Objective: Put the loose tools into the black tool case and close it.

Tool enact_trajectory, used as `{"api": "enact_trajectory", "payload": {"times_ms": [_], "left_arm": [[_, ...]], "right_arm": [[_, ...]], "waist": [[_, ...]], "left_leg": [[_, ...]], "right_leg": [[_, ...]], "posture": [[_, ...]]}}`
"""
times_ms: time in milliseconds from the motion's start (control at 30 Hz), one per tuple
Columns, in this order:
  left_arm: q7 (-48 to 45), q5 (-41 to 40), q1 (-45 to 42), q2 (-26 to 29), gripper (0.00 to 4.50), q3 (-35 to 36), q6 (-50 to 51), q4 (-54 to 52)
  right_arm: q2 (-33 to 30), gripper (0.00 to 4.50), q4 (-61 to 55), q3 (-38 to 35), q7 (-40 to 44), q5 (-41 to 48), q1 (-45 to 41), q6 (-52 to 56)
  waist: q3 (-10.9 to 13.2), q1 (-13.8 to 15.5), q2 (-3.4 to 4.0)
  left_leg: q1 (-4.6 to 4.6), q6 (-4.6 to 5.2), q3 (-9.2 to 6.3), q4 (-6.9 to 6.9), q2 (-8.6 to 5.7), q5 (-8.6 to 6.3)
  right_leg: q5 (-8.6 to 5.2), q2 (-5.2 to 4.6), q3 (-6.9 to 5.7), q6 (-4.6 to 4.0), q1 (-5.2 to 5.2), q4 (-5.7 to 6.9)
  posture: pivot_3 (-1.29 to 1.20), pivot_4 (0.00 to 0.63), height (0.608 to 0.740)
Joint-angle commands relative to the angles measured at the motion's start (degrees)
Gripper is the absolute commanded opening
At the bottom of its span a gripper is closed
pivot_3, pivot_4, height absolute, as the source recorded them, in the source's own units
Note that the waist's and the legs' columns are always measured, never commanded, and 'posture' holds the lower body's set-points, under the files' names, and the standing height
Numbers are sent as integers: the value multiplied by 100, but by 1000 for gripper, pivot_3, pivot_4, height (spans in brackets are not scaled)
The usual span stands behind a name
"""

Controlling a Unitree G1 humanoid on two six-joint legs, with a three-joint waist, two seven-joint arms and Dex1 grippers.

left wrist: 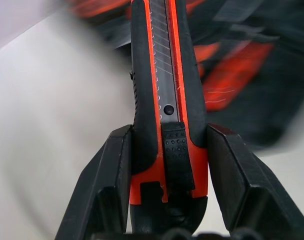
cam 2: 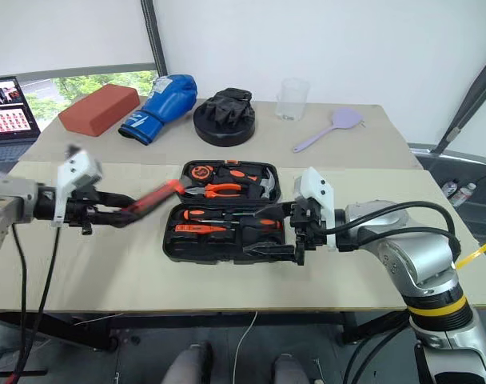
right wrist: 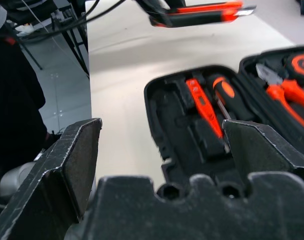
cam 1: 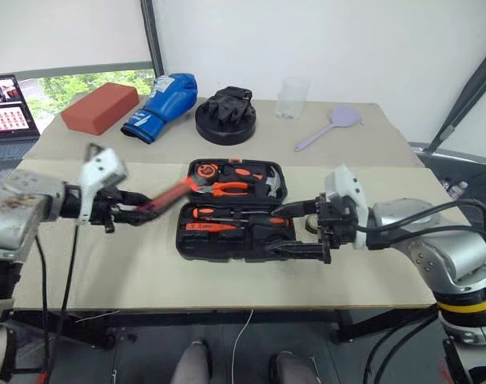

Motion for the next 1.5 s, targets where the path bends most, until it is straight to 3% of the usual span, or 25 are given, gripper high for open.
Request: {"api": "enact_trajectory", "payload": {"times_ms": [33,200,367,567,633,667,700,800,900,1000,1133,1433,1500], "left_arm": [[-567,464,-387,-263,1742,-586,-643,173],[-999,1369,-1177,-1208,1742,-1641,-1352,1207],[-1090,1707,-1578,-1831,1742,-1812,-1797,2157],[-1183,1869,-1732,-2188,1742,-1755,-1911,2634],[-1209,1713,-1752,-2179,2742,-1750,-1703,2546],[-1210,1579,-1761,-2120,2920,-1791,-1589,2457],[-1210,1440,-1772,-2042,3469,-1842,-1488,2364],[-1210,714,-1790,-1681,4351,-1895,-1055,1893],[-1210,233,-1808,-1490,4458,-1852,-760,1603],[-1155,338,-1858,-1737,4458,-1506,-660,1754],[-962,823,-1682,-1780,3412,-1550,-1148,1820],[-1002,1404,-1538,-1835,95,-1602,-1645,1836],[-987,1597,-1462,-1843,8,-1720,-1760,1807]], "right_arm": [[-137,4500,-282,-226,-91,-21,98,-50],[-269,4500,-629,-456,-309,86,400,58],[-300,4500,-816,-618,-535,138,564,141],[-279,4500,-975,-710,-733,204,700,190],[-284,4500,-1002,-712,-763,216,734,185],[-290,4500,-1001,-707,-773,219,743,176],[-295,4500,-994,-702,-778,220,746,166],[-287,4500,-967,-674,-782,214,733,138],[-282,4500,-955,-658,-770,209,725,118],[-249,4500,-921,-626,-758,198,716,90],[-219,4500,-886,-576,-736,182,662,76],[-210,4500,-852,-617,-727,219,634,101],[-202,4500,-854,-622,-737,228,641,108]], "waist": [[0,-15,0],[1,33,0],[1,0,0],[1,2,0],[1,5,0],[1,4,-1],[1,3,-1],[1,-27,-1],[1,-47,0],[1,-33,0],[1,-11,-1],[1,-1,0],[1,-6,0]], "left_leg": [[1,9,0,0,2,6],[-6,18,1,19,9,11],[-10,25,2,25,9,16],[-10,29,0,25,9,18],[-10,30,-1,26,9,19],[-10,30,-1,27,9,19],[-11,30,-1,28,9,19],[-12,30,-2,26,9,19],[-11,31,-4,20,10,19],[-9,32,-6,22,10,20],[-9,34,-6,35,9,21],[-10,35,-5,33,9,22],[-9,35,-5,33,9,22]], "right_leg": [[0,2,0,1,-1,2],[-6,8,2,7,5,0],[0,8,6,18,4,2],[5,8,6,22,6,4],[6,8,6,23,9,4],[5,8,6,23,9,4],[5,8,6,23,9,3],[6,8,7,23,7,3],[7,11,8,20,4,7],[6,12,7,21,7,10],[4,10,6,26,13,8],[10,11,6,22,11,8],[10,11,6,23,11,8]], "posture": [[0,150,735],[0,150,735],[0,150,735],[0,150,735],[0,150,735],[0,150,735],[0,150,735],[0,150,735],[0,150,735],[0,150,735],[0,150,735],[0,150,735],[0,150,735]]}}
